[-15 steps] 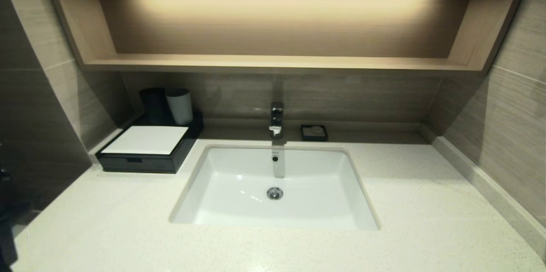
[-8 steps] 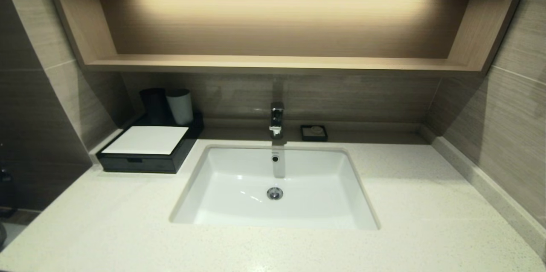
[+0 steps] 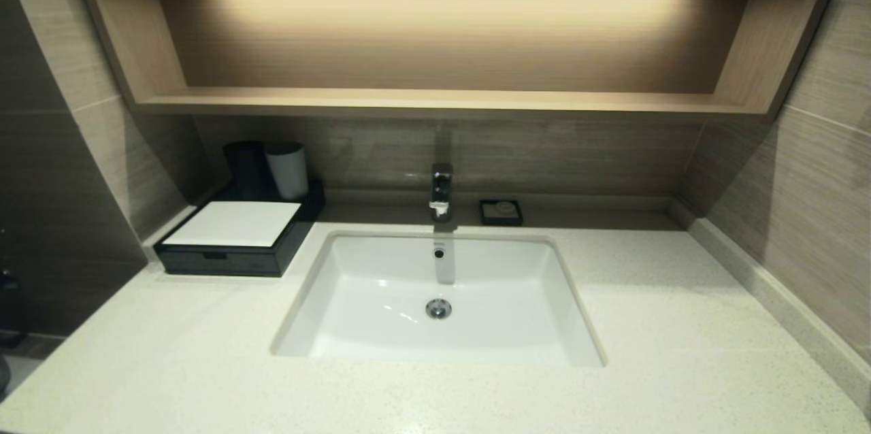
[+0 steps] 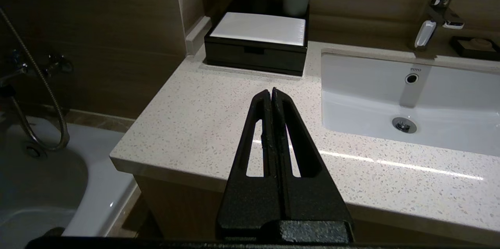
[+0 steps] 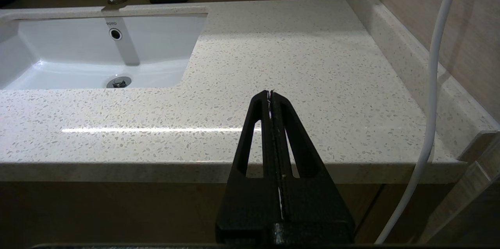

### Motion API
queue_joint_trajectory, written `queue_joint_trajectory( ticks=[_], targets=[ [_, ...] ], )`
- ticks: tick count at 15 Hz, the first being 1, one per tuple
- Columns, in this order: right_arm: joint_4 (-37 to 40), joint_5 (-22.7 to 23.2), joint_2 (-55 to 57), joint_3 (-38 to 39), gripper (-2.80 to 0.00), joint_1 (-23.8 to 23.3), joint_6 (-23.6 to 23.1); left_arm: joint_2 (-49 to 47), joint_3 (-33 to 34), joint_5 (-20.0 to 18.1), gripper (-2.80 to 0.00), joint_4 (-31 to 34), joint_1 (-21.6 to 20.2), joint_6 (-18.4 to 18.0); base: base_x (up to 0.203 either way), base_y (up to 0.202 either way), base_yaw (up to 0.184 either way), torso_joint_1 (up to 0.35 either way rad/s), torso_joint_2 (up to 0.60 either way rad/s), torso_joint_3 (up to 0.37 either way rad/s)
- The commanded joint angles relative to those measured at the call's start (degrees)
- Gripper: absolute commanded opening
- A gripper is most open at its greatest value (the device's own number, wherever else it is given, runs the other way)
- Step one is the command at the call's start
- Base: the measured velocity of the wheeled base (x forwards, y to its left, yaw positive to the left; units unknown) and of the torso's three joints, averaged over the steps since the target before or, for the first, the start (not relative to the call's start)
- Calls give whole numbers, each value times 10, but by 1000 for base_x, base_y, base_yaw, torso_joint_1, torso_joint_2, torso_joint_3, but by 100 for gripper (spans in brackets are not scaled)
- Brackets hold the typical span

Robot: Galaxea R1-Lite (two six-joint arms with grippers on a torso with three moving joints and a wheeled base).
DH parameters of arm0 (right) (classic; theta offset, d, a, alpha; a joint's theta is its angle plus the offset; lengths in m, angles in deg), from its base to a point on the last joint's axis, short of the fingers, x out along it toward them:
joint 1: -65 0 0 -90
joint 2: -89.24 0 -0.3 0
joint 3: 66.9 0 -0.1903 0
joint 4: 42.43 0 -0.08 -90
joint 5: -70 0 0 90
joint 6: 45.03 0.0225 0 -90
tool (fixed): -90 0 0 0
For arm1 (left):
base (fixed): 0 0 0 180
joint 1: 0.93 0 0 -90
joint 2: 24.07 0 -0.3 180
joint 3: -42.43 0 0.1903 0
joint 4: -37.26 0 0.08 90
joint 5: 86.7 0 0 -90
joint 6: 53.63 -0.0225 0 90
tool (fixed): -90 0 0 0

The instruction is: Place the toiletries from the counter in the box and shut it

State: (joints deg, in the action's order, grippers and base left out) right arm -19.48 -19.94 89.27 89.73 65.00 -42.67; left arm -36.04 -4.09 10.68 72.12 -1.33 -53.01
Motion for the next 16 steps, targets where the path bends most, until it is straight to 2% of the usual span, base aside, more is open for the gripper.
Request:
queue_joint_trajectory(
  ticks=[1,5,8,11,16],
  targets=[
    [0,0,1,0,-280,0,0,60,13,-6,-280,0,0,-13,0,0,0,0,0,0],
    [0,0,1,0,-280,0,0,123,45,-17,-280,-9,0,-43,0,0,0,0,0,0],
    [0,0,1,0,-280,0,0,120,63,-18,-280,-57,1,-49,0,0,0,0,0,0],
    [0,0,1,0,-280,0,0,120,111,-24,-280,-97,1,-57,0,0,0,0,0,0],
    [0,0,1,0,-280,0,0,120,179,-57,-280,-170,1,-57,0,0,0,0,0,0]
  ],
)
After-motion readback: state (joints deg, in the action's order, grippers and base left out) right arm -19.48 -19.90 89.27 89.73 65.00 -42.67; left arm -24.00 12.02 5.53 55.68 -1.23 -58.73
